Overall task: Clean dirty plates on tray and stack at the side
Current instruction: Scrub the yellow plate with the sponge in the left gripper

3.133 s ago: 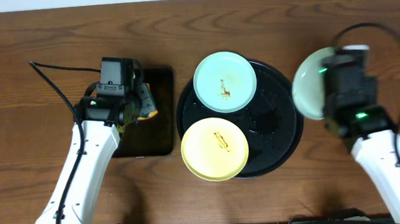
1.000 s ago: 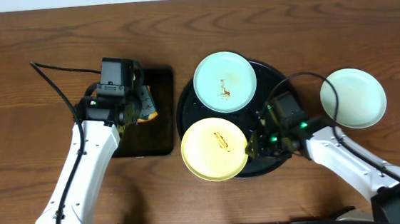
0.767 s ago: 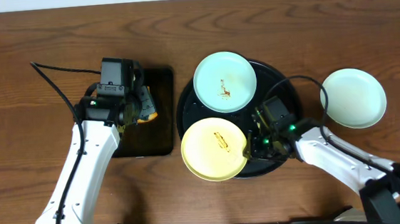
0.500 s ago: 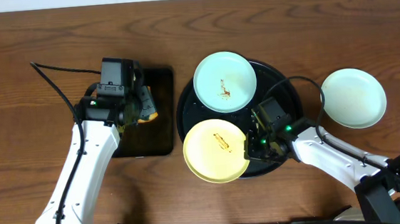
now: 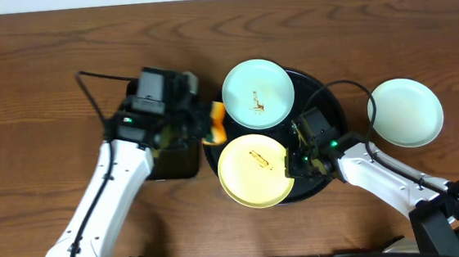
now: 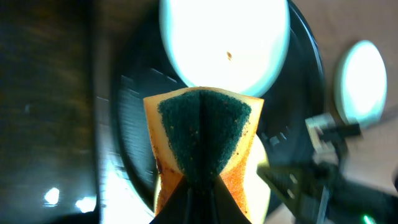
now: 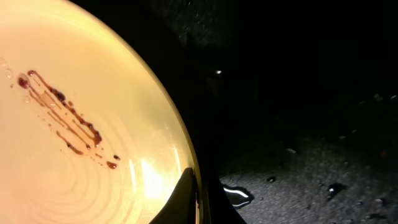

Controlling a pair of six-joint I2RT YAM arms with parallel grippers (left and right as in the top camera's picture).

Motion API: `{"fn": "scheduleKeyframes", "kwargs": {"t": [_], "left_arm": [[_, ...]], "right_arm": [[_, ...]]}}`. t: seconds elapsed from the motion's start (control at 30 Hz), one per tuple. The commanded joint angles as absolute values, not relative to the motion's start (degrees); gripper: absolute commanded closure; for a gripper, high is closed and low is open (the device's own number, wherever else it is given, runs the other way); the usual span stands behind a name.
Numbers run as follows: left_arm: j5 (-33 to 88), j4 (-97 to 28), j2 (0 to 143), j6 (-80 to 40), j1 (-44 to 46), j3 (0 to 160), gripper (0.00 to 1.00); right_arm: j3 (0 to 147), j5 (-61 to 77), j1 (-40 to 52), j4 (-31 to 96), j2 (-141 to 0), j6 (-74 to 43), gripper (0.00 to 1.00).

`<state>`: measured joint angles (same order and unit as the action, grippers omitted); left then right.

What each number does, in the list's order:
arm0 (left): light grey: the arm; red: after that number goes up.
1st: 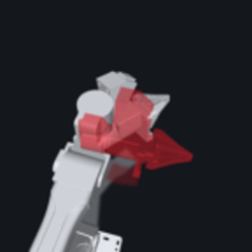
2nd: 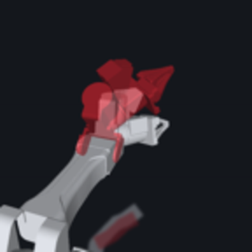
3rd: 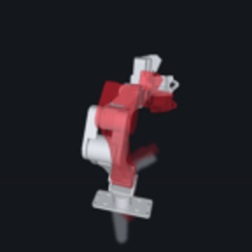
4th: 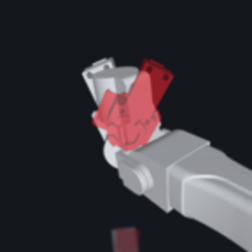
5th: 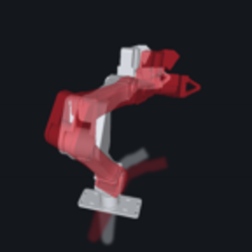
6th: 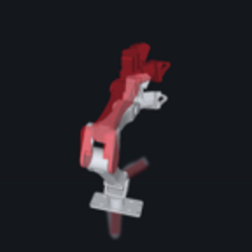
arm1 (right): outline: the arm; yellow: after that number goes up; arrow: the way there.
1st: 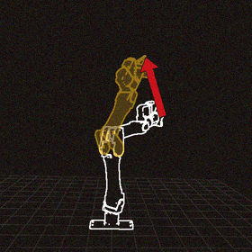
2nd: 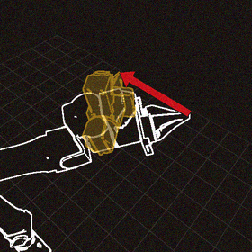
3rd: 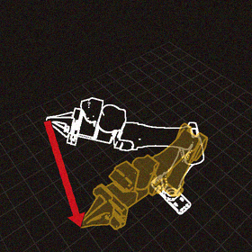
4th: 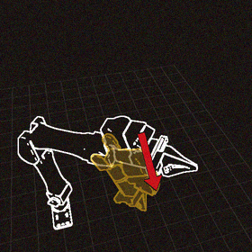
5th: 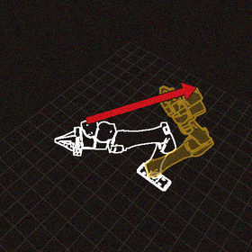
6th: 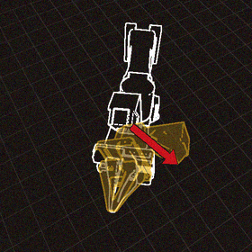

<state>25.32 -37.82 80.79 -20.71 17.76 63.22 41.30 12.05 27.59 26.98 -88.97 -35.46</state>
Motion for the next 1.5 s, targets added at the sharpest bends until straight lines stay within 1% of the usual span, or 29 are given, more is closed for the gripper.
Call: {"fn": "scheduleKeyframes", "kwargs": {"t": [0.0,0.27,0.47,0.57,0.9,1.17,1.27,1.47], "left_arm": [[27.9,-37.9,82.1,-20.1,23.2,61.4,0.93],[27.9,-35.9,89.4,-23.8,34.9,60.4,0.92],[27.9,-31.4,94.8,-25.9,40.4,60.4,0.93],[27.9,-30.2,97.0,-27.2,41.8,60.4,0.93],[27.6,-25.0,102.9,-28.4,42.2,60.4,0.92],[18.2,-24.1,103.4,-28.4,41.9,60.4,0.92],[15.6,-24.1,103.4,-30.0,41.0,60.4,0.92],[15.3,-24.1,103.3,-30.8,36.9,60.4,0.93]], "right_arm": [[41.3,3.4,26.4,27.9,-89.4,-33.8,0.99],[41.3,2.8,26.4,28.0,-89.4,-33.1,0.99],[41.3,2.8,26.4,28.3,-89.4,-33.1,0.99],[41.3,2.8,26.4,28.5,-89.4,-33.1,0.99],[41.3,2.8,26.4,29.1,-89.4,-33.1,0.99],[41.3,2.8,26.4,29.5,-89.4,-33.1,0.99],[41.3,2.8,26.4,30.3,-89.4,-33.1,0.99],[41.3,2.7,26.4,32.1,-89.4,-32.6,0.99]]}}
